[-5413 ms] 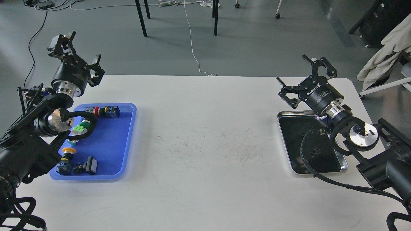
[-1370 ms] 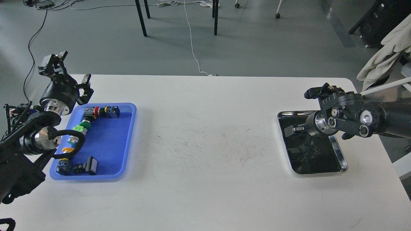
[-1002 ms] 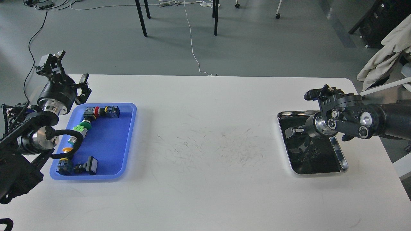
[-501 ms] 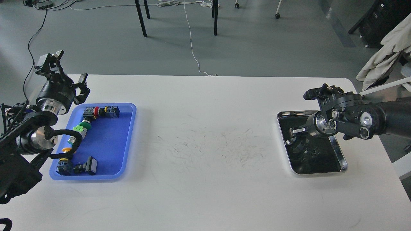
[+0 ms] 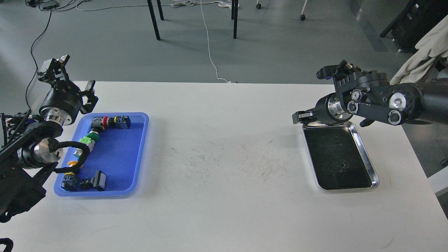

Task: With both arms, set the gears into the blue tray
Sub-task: 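Carry the black gear with the right gripper toward the table center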

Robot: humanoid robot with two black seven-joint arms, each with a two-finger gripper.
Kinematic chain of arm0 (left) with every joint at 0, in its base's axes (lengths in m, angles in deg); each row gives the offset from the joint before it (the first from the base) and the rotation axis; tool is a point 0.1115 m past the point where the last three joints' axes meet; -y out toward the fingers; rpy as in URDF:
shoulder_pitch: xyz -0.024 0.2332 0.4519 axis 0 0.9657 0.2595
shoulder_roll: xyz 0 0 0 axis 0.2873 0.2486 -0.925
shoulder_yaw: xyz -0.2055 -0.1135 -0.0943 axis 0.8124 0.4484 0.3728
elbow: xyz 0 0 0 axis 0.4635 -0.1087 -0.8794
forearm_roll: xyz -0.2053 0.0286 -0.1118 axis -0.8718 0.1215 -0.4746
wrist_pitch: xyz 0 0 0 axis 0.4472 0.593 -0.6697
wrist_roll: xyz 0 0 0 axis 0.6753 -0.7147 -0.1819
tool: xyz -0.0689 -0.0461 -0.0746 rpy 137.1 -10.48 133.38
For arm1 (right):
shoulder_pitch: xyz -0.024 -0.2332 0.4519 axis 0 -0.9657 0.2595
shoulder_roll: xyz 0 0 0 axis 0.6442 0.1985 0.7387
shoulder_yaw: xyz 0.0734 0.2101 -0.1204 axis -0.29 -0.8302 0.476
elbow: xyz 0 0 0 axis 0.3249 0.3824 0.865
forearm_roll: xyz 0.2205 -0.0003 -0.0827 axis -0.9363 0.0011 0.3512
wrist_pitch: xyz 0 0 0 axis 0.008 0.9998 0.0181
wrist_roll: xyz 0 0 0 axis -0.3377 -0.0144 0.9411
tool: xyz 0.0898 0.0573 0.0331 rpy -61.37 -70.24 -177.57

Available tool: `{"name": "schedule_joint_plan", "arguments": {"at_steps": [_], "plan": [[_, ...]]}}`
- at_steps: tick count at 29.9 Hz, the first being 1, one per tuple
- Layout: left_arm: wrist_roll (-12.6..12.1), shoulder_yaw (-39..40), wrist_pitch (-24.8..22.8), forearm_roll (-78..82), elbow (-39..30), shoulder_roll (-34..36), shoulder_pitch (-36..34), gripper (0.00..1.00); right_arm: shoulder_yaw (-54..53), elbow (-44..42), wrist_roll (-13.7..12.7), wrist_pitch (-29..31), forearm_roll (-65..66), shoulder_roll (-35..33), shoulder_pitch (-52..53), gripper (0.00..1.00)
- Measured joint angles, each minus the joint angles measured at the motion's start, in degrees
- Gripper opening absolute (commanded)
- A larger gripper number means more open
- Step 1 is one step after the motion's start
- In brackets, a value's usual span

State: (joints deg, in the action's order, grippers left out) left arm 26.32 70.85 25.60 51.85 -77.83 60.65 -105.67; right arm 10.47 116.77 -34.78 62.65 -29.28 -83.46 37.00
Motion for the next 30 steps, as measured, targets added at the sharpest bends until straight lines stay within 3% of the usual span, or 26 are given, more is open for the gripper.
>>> {"name": "schedule_joint_plan", "arguments": {"at_steps": [8, 14, 30], "plan": [[-0.08, 0.0, 0.2, 0.09, 0.05, -0.08, 0.0, 0.98, -3.42, -7.18, -0.11, -3.1, -8.39, 14.8, -1.01, 0.02], [-0.08, -0.08, 0.3, 0.09, 0.09, -0.27, -0.09, 0.98, -5.66, -12.16, -0.2, -5.12, -11.1, 15.71, -4.76, 0.02], [0.09, -0.03, 0.05, 0.0, 0.18, -0.08, 0.43, 0.98, -7.16, -2.02, -0.09, -7.6, -10.87, 15.76, -10.14, 0.05]]}}
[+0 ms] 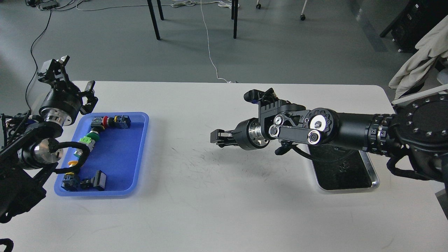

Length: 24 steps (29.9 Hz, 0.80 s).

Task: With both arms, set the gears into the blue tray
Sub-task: 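Carry the black gear with the right gripper toward the table center, then open the right gripper to set the gear on the table, retract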

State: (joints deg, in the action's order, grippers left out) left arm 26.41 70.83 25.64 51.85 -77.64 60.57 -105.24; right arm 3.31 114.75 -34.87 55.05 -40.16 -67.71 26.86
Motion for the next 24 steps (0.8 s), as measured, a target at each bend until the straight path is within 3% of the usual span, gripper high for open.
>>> {"name": "schedule_joint_plan", "arguments": {"at_steps": [4, 7, 10, 12, 13, 17, 24], "plan": [[0.0, 0.14, -0.09, 0.0, 0.0, 0.08, 0.09, 0.98, 0.07, 1.12, 0.0, -0.14, 0.4, -0.04, -0.84, 0.07], [0.0, 0.19, -0.09, 0.0, -0.02, 0.08, 0.11, 0.98, 0.09, 1.69, -0.05, -0.18, 0.59, -0.04, -1.3, 0.14], [0.01, 0.18, -0.09, 0.0, -0.02, 0.08, 0.12, 0.98, 0.09, 1.92, -0.06, -0.36, 0.65, -0.03, -1.54, 0.33], [0.01, 0.15, -0.09, 0.0, 0.0, 0.08, 0.12, 0.98, 0.13, 2.16, -0.08, -0.74, 0.64, -0.03, -1.58, 0.63], [0.01, 0.13, -0.09, 0.0, 0.01, 0.08, 0.12, 0.98, 0.13, 2.26, -0.08, -1.06, 0.64, -0.02, -1.59, 0.73], [0.01, 0.12, -0.09, 0.0, 0.01, 0.08, 0.12, 0.98, -0.04, 2.32, -0.09, -2.41, 0.45, -0.01, -1.61, 0.86], [0.01, 0.03, 0.06, 0.04, 0.01, 0.08, 0.12, 0.98, -4.56, -0.28, -0.01, -2.87, 0.31, -0.01, -1.61, 0.9]]}}
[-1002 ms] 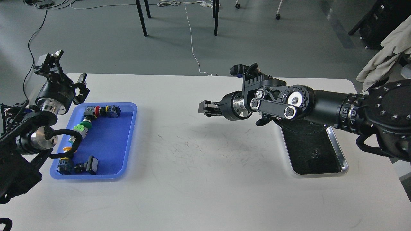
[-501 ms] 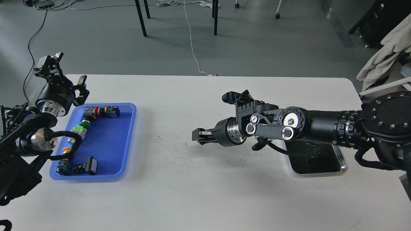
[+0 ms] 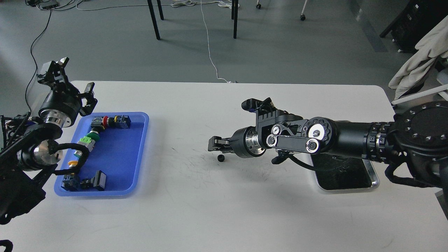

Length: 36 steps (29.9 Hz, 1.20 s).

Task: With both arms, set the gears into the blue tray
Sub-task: 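Open the right gripper to set the gear on the table, retract, then reach the left gripper out to the black gear on the table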

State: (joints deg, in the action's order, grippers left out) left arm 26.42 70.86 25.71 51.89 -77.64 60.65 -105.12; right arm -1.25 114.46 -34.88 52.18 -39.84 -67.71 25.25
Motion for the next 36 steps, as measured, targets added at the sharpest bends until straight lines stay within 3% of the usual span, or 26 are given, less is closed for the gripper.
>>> {"name": "schedule_joint_plan", "arguments": {"at_steps": [11, 20, 29, 36], "plan": [[-0.23, -0.22, 0.13, 0.39, -0.22, 0.0, 0.17, 0.98, -12.38, -10.88, 0.01, 0.16, -0.61, 0.0, -1.25, 0.94], [-0.51, -0.22, 1.23, 6.34, -4.91, 1.27, 0.1, 0.98, -35.91, -20.04, 0.09, 1.27, -0.82, -0.31, -4.83, 0.94], [-0.62, -8.51, 8.53, 21.0, -18.74, 3.25, 0.08, 0.98, -65.7, -20.26, 0.09, 5.03, -10.1, -14.64, -16.08, 0.97], [-0.63, -15.93, 10.63, 45.34, -27.81, 3.23, 0.3, 0.98, -72.77, -19.95, 0.1, 10.53, -24.55, -24.7, -25.66, 0.97]]}}
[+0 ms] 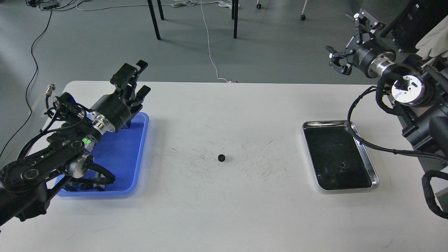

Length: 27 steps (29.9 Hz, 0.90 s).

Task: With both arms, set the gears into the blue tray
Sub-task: 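Reach the left gripper out to the black gear on the table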

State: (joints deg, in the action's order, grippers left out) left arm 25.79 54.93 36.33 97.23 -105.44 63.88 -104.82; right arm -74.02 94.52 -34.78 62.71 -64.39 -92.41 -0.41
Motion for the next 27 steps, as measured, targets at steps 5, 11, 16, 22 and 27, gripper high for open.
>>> {"name": "schedule_joint_plan", "arguments": {"at_steps": [5, 11, 16, 22, 27], "plan": [[0.0, -2.98, 0.95, 22.0, -1.44, -2.91, 0.25, 0.98, -0.41, 0.0, 0.75, 3.7, -2.2, -1.17, -6.17, 0.97], [-0.37, -7.52, 4.51, 42.71, 1.84, -9.0, 0.29, 0.98, -0.09, 0.19, 1.83, 4.24, -2.28, 0.64, -11.1, 0.97], [-0.46, -13.16, 6.0, 51.03, 8.38, -13.76, -0.2, 0.98, 1.1, 0.36, 2.17, 4.42, -2.28, 2.31, -11.78, 0.97], [-0.65, -17.86, 13.59, 56.14, 21.4, -20.1, -1.5, 0.98, 2.14, 0.44, 2.2, 4.41, -2.2, 2.46, -11.88, 0.97], [-0.71, -21.93, 20.03, 56.55, 29.5, -23.23, -3.12, 0.95, 2.25, 0.43, 2.2, 4.4, -2.17, 2.54, -11.88, 0.97]]}}
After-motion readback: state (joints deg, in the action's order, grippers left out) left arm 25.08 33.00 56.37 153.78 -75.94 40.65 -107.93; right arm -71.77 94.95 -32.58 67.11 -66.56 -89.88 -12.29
